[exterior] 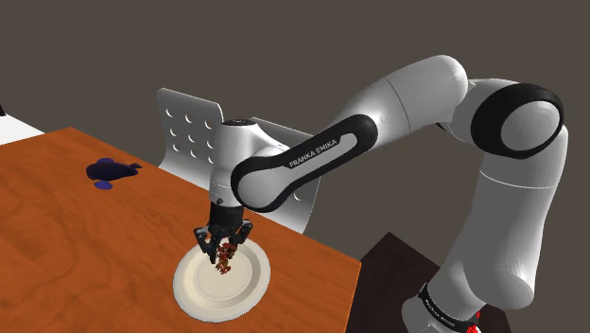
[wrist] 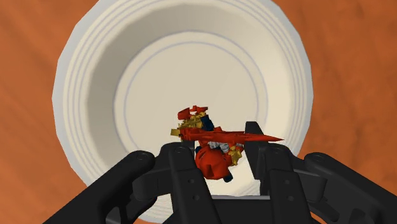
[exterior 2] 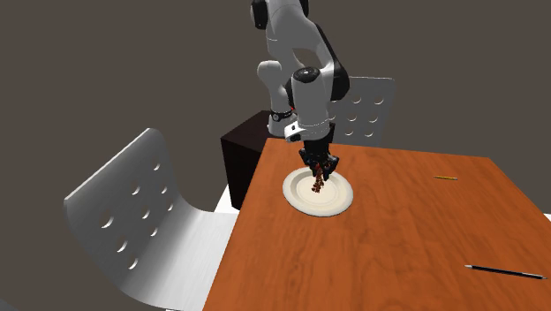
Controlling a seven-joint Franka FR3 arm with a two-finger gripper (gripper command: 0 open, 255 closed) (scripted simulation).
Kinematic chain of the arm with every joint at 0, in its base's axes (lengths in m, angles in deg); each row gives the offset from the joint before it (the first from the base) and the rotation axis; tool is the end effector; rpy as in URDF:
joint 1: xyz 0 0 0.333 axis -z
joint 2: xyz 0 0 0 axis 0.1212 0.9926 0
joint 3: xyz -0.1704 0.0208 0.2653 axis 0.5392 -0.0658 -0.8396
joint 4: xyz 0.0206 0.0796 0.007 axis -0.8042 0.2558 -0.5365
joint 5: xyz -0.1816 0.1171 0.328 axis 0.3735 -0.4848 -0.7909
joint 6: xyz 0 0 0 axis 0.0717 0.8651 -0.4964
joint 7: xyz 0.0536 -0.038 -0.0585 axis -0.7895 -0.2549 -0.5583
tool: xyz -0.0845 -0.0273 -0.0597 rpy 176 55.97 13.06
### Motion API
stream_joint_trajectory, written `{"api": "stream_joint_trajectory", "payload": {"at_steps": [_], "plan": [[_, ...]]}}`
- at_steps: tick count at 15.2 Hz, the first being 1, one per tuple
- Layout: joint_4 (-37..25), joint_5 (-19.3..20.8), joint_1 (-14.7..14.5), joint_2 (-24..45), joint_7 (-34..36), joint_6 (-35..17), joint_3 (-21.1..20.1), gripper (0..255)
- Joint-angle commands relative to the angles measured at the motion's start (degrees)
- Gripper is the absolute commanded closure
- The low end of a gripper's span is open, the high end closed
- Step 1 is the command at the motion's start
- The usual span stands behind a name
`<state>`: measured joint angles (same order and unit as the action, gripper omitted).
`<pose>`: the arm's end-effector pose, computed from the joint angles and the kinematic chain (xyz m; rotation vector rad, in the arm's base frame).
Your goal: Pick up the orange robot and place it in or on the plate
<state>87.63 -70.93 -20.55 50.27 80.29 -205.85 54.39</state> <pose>0.4678 0.3843 0.3316 -2.9388 0.2935 0.1860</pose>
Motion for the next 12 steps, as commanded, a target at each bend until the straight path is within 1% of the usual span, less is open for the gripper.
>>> {"api": "stream_joint_trajectory", "payload": {"at_steps": [1, 4, 5, 10, 12], "plan": [[0.01, 0.0, 0.01, 0.01, -0.01, -0.03, 0.0, 255], [0.01, 0.0, 0.01, 0.01, -0.01, -0.02, 0.0, 255], [0.01, 0.0, 0.01, 0.01, -0.01, -0.02, 0.0, 0], [0.01, 0.0, 0.01, 0.01, -0.01, -0.02, 0.0, 0], [-1.12, -0.92, 0.85, -2.3, -0.64, 3.35, -0.21, 0]]}}
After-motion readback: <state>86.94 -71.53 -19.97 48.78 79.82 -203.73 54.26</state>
